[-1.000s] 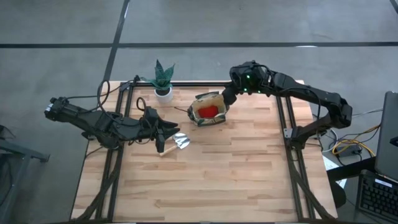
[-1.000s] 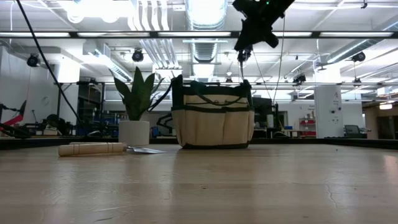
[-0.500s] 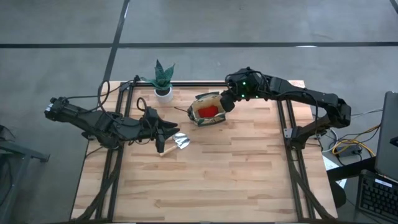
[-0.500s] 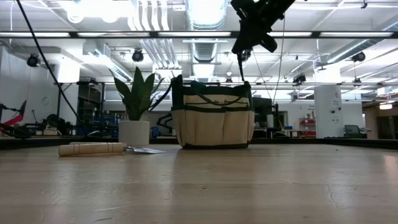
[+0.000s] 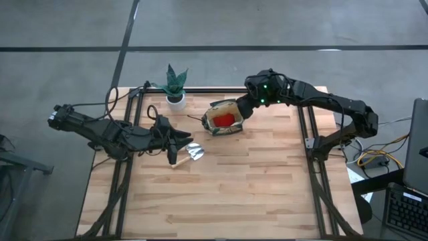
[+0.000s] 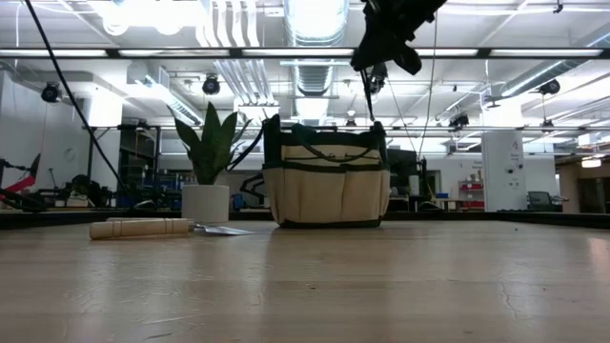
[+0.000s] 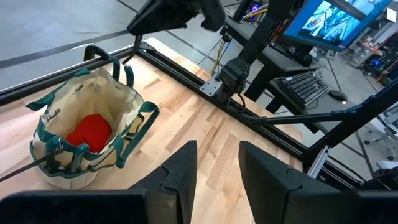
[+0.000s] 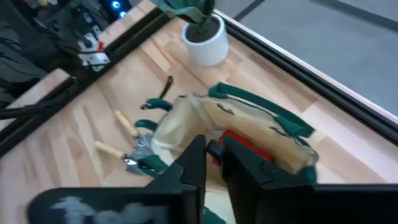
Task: Pick & Place Garden tools in Gardening bag
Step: Put the shear scissors into the white bag, then put the brown trowel into the white bag
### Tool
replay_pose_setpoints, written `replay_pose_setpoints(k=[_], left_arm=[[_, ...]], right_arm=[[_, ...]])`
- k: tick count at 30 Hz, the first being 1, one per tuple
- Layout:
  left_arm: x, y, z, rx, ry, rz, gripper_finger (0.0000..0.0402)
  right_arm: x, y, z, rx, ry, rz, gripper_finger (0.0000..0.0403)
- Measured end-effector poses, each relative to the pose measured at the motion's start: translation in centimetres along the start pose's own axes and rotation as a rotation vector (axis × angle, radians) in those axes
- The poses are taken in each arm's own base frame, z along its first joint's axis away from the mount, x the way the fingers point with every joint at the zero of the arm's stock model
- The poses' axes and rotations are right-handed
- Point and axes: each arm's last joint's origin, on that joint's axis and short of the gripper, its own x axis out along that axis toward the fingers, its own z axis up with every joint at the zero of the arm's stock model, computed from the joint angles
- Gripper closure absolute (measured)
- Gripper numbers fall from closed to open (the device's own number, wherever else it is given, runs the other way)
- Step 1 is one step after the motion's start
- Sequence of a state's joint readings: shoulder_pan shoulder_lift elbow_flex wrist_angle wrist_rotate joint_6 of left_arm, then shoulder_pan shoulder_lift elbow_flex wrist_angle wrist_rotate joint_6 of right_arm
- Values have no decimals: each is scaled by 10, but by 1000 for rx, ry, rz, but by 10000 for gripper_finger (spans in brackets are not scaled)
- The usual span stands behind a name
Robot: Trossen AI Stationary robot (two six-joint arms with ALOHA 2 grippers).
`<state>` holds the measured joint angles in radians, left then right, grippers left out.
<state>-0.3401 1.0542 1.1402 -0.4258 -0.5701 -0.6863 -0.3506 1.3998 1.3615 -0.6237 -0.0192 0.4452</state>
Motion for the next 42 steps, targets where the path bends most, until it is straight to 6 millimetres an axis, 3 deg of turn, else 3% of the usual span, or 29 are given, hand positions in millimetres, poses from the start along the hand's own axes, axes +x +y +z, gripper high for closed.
replay_pose_setpoints(k=[12, 20, 24, 34, 42], left_arm=[[0, 2, -2, -2, 18, 15, 280], [-2, 12, -16, 14, 170, 87, 280], [4, 20, -34, 40, 307, 129, 280], [42, 38, -96, 4, 560, 274, 280], [64, 72, -136, -72, 764, 455, 280]], right_arm=[[-17, 15, 17, 13, -66, 61, 241], [-32, 39, 23, -57, -120, 142, 212], [-32, 49, 19, -75, -120, 174, 211], [-28, 63, 5, -110, -86, 186, 218], [-28, 68, 1, -117, -78, 198, 227]])
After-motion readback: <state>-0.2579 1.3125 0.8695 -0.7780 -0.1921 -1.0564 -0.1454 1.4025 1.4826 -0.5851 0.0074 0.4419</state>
